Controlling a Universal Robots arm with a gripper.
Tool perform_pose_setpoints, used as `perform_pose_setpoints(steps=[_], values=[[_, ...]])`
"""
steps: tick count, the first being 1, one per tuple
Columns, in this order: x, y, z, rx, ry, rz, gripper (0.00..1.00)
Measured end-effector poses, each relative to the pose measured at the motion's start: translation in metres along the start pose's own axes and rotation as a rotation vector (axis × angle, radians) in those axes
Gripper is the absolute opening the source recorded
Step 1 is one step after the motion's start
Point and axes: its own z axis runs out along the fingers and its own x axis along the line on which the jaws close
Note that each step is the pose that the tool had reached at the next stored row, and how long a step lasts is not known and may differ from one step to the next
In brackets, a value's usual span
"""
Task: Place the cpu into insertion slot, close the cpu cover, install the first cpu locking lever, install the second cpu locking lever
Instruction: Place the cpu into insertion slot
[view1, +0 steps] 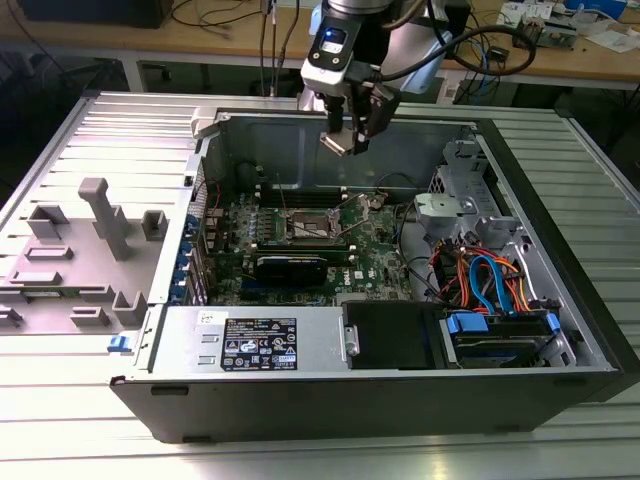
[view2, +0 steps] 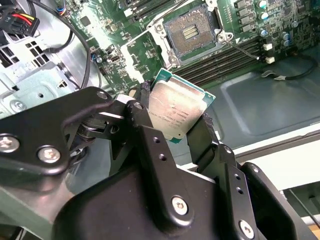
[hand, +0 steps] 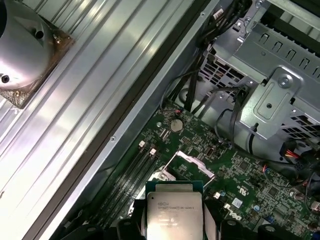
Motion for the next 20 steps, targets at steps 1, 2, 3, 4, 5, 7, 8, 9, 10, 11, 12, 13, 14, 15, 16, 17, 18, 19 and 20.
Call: perform_pose_setpoints(steps=[1, 2, 3, 4, 5, 7, 8, 9, 10, 11, 12, 13, 14, 15, 16, 17, 18, 19, 20], values=[[0.0000, 0.0000, 0.0003, -0.0002, -0.0016, 0.021, 0.54], [0.0000, -0.0001, 0.0006, -0.0002, -0.0030, 0.040, 0.54], [0.0000, -0.0001, 0.0009, -0.0005, -0.0041, 0.056, 0.54], [0.0000, -0.0001, 0.0013, -0.0007, -0.0053, 0.073, 0.54], [-0.0001, -0.0002, 0.0021, -0.0010, -0.0066, 0.091, 0.54], [-0.0001, -0.0003, 0.0036, -0.0013, -0.0092, 0.125, 0.54], [-0.0001, -0.0003, 0.0044, -0.0016, -0.0109, 0.148, 0.54], [-0.0001, -0.0004, 0.0050, -0.0018, -0.0119, 0.162, 0.54], [-0.0001, -0.0004, 0.0058, -0.0020, -0.0139, 0.189, 0.54], [-0.0001, -0.0005, 0.0065, -0.0023, -0.0155, 0.211, 0.54], [-0.0001, -0.0005, 0.0068, -0.0022, -0.0165, 0.223, 0.54], [-0.0001, -0.0005, 0.0071, -0.0021, -0.0174, 0.236, 0.54], [-0.0002, -0.0006, 0.0071, -0.0021, -0.0176, 0.239, 0.54], [-0.0002, -0.0006, 0.0071, -0.0021, -0.0177, 0.240, 0.54], [-0.0001, -0.0006, 0.0072, -0.0023, -0.0177, 0.240, 0.54], [-0.0001, -0.0005, 0.0072, -0.0023, -0.0177, 0.240, 0.54], [-0.0001, -0.0005, 0.0072, -0.0023, -0.0177, 0.240, 0.54], [-0.0001, -0.0005, 0.0073, -0.0022, -0.0176, 0.240, 0.54], [-0.0001, -0.0005, 0.0072, -0.0023, -0.0176, 0.240, 0.54]])
